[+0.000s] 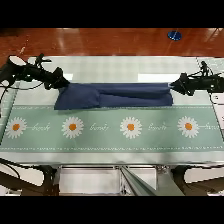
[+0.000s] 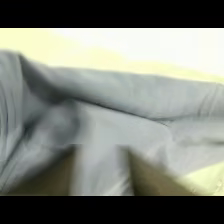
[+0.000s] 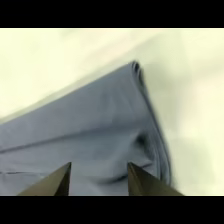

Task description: Fold the shirts.

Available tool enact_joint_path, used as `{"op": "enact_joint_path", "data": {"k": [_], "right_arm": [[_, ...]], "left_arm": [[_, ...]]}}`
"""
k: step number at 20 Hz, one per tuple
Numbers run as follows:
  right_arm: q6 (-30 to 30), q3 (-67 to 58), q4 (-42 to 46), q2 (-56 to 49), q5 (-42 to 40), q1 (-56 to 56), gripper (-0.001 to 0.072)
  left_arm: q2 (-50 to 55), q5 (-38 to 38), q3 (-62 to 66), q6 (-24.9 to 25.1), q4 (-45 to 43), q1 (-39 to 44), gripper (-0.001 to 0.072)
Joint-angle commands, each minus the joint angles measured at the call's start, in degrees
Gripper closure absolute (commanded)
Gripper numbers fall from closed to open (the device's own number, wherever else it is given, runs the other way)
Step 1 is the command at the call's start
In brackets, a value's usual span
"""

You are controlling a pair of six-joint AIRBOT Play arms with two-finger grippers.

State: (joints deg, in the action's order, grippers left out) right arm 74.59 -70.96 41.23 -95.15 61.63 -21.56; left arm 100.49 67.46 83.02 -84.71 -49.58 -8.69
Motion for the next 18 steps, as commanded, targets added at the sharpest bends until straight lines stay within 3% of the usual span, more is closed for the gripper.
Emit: {"op": "enact_joint_path", "data": {"k": [1, 4, 8, 14, 17, 18], "right_arm": [[0.57, -1.75, 0.11, -1.88, 0.13, -0.42, 0.0293], [2.43, -3.13, 3.72, -0.92, 4.83, -4.42, 0.0294], [7.82, -2.21, 14.62, -0.28, 5.2, -6.49, 0.0293], [3.67, -0.83, 4.11, -6.34, 3.52, 0.02, 0.0293], [0.98, -0.83, -3.34, -8.5, 2.32, 4.55, 0.0295], [0.98, -0.83, -3.41, -8.55, 1.51, 6.1, 0.0333]], "left_arm": [[2.27, 0.98, 3.21, 0.44, -0.79, -0.02, 0.0203], [-1.6, 2.47, 7.78, -0.87, -7.26, -3.43, 0.0203], [-15.74, -0.33, 7.26, -0.81, -14.88, -7.34, 0.0203], [-36.63, -8.79, -6.4, 0.0, -14.97, -1.44, 0.0203], [-38.23, -8.39, -9.55, -0.02, -14.93, 4.44, 0.0203], [-37.64, -8.44, -9.94, 0.0, -14.95, 6.84, 0.0203]]}}
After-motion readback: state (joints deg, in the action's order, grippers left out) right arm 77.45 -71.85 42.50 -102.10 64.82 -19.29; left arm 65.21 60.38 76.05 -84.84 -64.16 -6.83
